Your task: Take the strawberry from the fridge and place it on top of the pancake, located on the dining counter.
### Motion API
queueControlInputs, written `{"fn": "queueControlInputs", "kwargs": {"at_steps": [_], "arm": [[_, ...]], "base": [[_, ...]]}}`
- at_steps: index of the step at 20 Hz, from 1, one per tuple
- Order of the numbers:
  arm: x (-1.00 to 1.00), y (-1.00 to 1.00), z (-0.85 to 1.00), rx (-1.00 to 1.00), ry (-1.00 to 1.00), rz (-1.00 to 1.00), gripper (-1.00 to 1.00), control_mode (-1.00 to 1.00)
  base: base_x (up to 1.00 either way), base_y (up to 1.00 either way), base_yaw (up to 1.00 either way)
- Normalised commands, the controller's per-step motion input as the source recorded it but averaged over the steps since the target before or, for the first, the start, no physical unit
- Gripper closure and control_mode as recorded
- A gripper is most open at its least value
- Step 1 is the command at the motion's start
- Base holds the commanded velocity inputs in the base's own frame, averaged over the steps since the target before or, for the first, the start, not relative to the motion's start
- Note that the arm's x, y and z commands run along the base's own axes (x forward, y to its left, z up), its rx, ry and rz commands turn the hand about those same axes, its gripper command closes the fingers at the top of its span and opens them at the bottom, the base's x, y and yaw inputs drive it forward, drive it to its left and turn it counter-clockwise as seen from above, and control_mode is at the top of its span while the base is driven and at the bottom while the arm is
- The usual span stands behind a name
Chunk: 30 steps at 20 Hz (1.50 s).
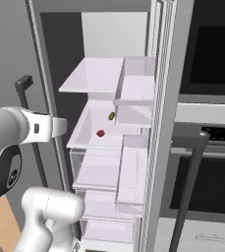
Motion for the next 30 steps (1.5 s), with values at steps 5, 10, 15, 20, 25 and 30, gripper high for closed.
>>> {"fn": "queueControlInputs", "kwargs": {"at_steps": [5,10,15,20,25,30], "arm": [[0.00,0.00,0.00,0.00,0.00,0.00,-1.00,1.00],[0.00,0.00,0.00,0.00,0.00,0.00,-1.00,1.00],[0.00,0.00,0.00,0.00,0.00,0.00,-1.00,1.00],[0.00,0.00,0.00,0.00,0.00,0.00,-1.00,1.00],[0.00,0.00,0.00,0.00,0.00,0.00,-1.00,1.00],[0.05,0.00,0.00,-0.01,0.05,-0.02,-1.00,-1.00]], "base": [[0.14,-0.16,-0.02],[-0.01,-0.11,0.07],[0.00,-0.53,0.24],[0.37,-0.20,0.05],[0.97,0.21,-0.08],[0.75,0.01,-0.04]]}}
